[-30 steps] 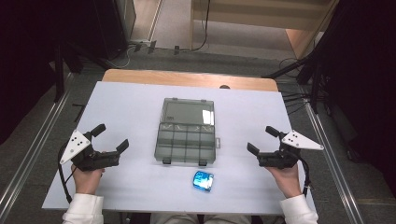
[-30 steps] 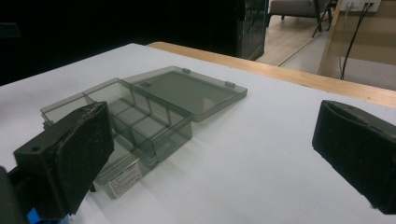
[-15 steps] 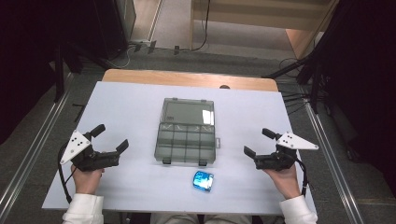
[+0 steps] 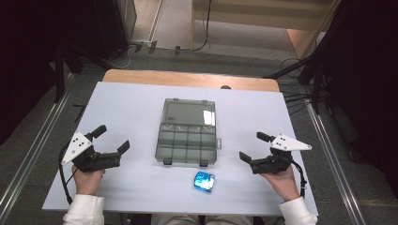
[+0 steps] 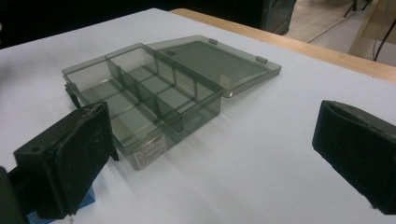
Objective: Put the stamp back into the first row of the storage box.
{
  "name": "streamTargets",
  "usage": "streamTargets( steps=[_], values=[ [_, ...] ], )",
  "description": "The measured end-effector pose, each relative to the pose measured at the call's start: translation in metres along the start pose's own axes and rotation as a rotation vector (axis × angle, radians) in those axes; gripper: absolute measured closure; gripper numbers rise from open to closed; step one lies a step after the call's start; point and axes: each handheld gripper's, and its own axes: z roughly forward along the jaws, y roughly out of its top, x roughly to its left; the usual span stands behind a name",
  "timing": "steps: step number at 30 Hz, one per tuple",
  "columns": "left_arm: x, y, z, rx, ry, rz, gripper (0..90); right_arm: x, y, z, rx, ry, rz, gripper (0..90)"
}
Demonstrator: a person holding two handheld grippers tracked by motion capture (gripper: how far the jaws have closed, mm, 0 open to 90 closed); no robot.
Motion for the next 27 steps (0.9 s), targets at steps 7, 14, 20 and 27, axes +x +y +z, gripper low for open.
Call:
streamTargets(
  steps=[7,14,20,27],
  values=[
    [-0.001,0.0,0.001,0.01,-0.01,0.001,0.0,0.006,-0.002,0.008,0.067,0.031,-0.031,0.0],
    [-0.001,-0.001,0.002,0.015,-0.019,0.001,0.0,0.012,-0.003,0.015,0.115,0.055,-0.061,0.0],
    [-0.001,-0.001,0.002,0.018,-0.022,0.003,0.0,0.017,-0.004,0.021,0.169,0.063,-0.078,0.0],
    [-0.002,-0.001,0.003,0.025,-0.025,0.003,0.0,0.024,-0.004,0.029,0.231,0.085,-0.099,0.0]
  ],
)
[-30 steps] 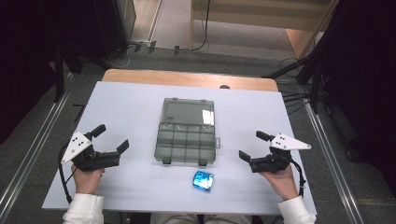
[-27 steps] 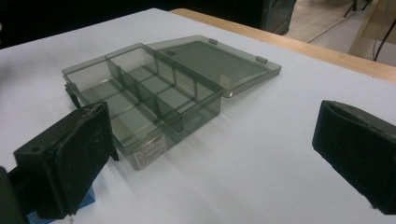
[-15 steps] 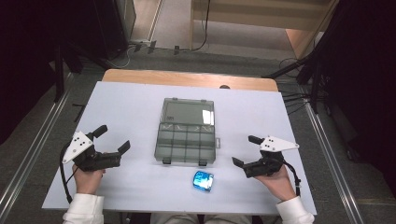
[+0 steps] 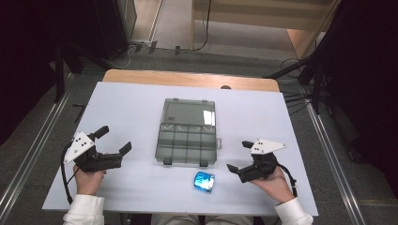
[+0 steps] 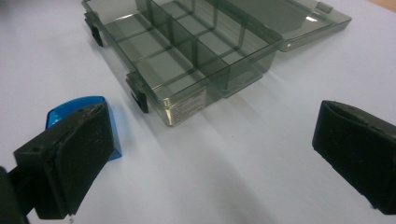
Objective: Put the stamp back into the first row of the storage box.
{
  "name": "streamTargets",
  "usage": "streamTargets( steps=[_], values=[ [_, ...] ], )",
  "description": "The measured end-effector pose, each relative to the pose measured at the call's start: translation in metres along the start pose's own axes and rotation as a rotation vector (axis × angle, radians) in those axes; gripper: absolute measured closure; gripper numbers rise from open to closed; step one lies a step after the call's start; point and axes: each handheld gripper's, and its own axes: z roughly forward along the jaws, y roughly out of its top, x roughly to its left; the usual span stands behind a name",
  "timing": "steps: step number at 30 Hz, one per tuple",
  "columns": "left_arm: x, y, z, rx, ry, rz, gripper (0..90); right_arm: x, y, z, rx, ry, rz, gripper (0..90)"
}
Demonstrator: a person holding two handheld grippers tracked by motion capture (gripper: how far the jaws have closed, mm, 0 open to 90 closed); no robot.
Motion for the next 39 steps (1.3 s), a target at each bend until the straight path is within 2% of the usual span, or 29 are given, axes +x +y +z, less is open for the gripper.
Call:
streamTargets(
  steps=[4,6,12,15,17,18,26,30,33,39],
  values=[
    [0.0,0.0,0.001,0.003,0.0,0.001,0.0,0.005,0.003,0.004,0.018,0.017,-0.014,0.0],
    [0.0,0.0,0.001,0.004,0.002,0.005,0.0,0.009,0.006,0.008,0.055,0.019,-0.03,0.0],
    [0.0,0.0,0.002,0.012,0.003,0.012,0.0,0.016,0.01,0.015,0.094,0.042,-0.051,0.0],
    [0.0,-0.001,0.002,0.014,0.001,0.013,0.0,0.024,0.015,0.021,0.117,0.08,-0.07,0.0],
    [0.0,-0.001,0.002,0.014,0.001,0.011,0.0,0.027,0.016,0.023,0.124,0.089,-0.077,0.0],
    [0.0,-0.001,0.002,0.013,0.002,0.01,0.0,0.031,0.018,0.025,0.143,0.103,-0.095,0.0],
    [0.0,-0.001,0.003,0.009,0.0,0.005,0.0,0.047,0.022,0.036,0.211,0.143,-0.147,0.0],
    [0.001,0.0,0.003,0.003,-0.003,-0.002,0.0,0.054,0.024,0.04,0.227,0.161,-0.177,0.0],
    [0.001,0.0,0.003,0.002,-0.004,-0.008,0.0,0.06,0.025,0.045,0.247,0.184,-0.195,1.4],
    [0.001,0.0,0.003,0.0,-0.006,-0.008,0.0,0.069,0.026,0.055,0.296,0.206,-0.233,10.4]
  ],
)
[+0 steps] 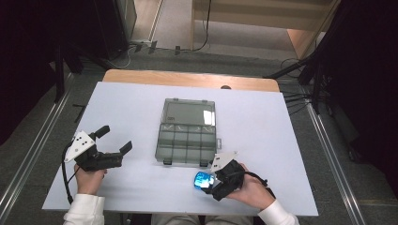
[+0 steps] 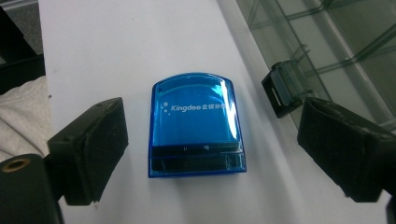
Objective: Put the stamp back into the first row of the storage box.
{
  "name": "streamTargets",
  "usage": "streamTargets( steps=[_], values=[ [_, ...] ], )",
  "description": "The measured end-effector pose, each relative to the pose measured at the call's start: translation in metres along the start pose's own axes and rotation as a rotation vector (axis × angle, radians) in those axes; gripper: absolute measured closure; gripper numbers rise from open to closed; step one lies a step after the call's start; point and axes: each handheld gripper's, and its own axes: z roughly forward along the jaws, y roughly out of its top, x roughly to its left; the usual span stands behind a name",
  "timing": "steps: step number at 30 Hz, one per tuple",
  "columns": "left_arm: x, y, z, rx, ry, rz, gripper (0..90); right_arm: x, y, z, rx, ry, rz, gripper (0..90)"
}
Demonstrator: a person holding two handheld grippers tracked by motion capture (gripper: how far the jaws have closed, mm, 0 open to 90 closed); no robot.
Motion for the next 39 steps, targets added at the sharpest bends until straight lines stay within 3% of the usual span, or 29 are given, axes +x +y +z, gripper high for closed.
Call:
streamTargets(
  steps=[10,17,23,34,39],
  values=[
    [0.0,0.0,0.001,0.0,-0.005,-0.008,0.0,0.003,0.003,0.012,0.048,0.002,-0.027,16.1],
    [0.001,0.0,0.0,-0.002,-0.006,-0.011,0.0,0.001,0.003,0.014,0.059,0.025,-0.025,28.2],
    [0.0,0.0,0.001,0.0,-0.01,-0.01,0.0,0.004,0.004,0.019,0.101,0.026,-0.038,39.7],
    [0.0,0.0,0.001,0.001,-0.009,-0.009,0.0,0.004,0.009,0.019,0.125,0.04,-0.034,42.3],
    [0.0,-0.001,0.0,0.005,-0.008,-0.005,0.0,0.001,0.014,0.012,0.093,0.075,-0.022,42.3]
  ],
)
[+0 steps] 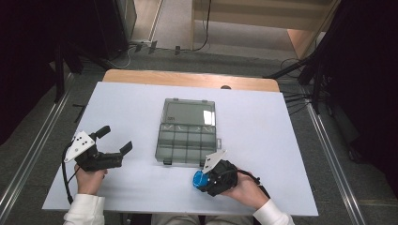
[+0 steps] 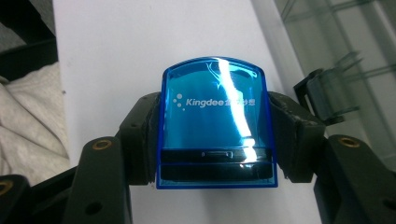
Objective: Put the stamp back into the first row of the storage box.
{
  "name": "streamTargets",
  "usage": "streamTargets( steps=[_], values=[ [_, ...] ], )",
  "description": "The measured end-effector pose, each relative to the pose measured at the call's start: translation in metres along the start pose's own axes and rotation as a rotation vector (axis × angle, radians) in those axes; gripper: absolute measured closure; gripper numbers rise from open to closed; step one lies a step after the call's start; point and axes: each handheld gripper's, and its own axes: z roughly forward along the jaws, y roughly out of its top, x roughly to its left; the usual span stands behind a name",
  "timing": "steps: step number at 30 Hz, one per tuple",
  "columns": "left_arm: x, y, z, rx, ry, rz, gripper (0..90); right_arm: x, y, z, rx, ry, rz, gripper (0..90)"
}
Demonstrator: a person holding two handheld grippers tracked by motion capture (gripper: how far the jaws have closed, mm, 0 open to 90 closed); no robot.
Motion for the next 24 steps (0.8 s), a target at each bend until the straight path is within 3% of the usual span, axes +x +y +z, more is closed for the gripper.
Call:
streamTargets(
  steps=[10,24],
  values=[
    [-0.001,0.0,-0.001,-0.002,0.003,0.008,0.0,-0.02,0.013,-0.023,-0.075,0.03,0.017,42.4],
    [-0.001,0.001,-0.003,-0.024,-0.014,-0.017,0.0,-0.05,0.046,-0.05,-0.091,0.023,-0.002,42.3]
  ],
)
